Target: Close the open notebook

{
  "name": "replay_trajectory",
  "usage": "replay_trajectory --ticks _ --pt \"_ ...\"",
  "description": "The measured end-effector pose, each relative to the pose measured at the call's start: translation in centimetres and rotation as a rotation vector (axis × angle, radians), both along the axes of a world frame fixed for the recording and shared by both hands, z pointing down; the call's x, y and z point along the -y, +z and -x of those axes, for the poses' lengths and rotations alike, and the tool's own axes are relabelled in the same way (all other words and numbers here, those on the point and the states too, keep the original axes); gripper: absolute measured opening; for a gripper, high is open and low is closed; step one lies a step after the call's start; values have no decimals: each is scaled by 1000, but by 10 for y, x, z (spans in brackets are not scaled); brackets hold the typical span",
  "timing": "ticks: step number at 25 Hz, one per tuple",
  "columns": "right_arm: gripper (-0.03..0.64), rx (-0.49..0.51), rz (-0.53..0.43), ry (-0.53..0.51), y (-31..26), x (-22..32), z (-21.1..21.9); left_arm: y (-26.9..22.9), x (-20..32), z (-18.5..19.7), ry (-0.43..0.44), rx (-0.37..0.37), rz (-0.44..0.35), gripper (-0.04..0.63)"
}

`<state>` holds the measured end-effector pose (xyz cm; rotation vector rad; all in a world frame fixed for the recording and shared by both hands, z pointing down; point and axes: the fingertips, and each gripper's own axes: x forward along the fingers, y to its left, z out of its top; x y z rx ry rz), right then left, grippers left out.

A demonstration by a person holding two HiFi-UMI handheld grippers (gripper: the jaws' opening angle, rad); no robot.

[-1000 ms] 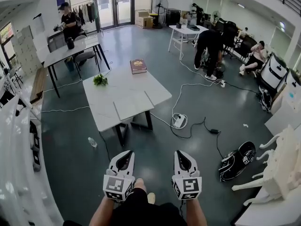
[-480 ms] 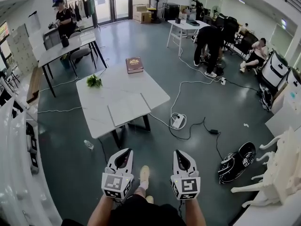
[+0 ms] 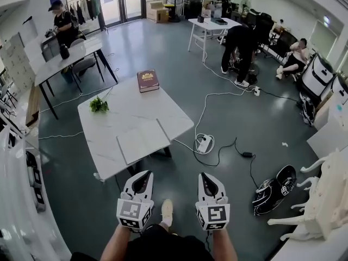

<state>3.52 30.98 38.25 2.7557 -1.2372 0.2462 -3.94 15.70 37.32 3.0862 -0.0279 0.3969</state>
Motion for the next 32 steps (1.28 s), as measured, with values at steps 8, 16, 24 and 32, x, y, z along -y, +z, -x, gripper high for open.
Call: replay_trajectory --ticks 8,16,24,32 --pt "17 5 28 8 -2 40 -59 2 41 -62 9 5 23 25" --pt "17 0 31 4 -2 79 -104 5 77 -101 2 0 34 25" --pt "17 -4 25 -36 1 115 -124 8 103 -118 -23 -3 22 25" --pt "17 54 46 -101 34 146 -154 41 126 -133 -101 58 51 25"
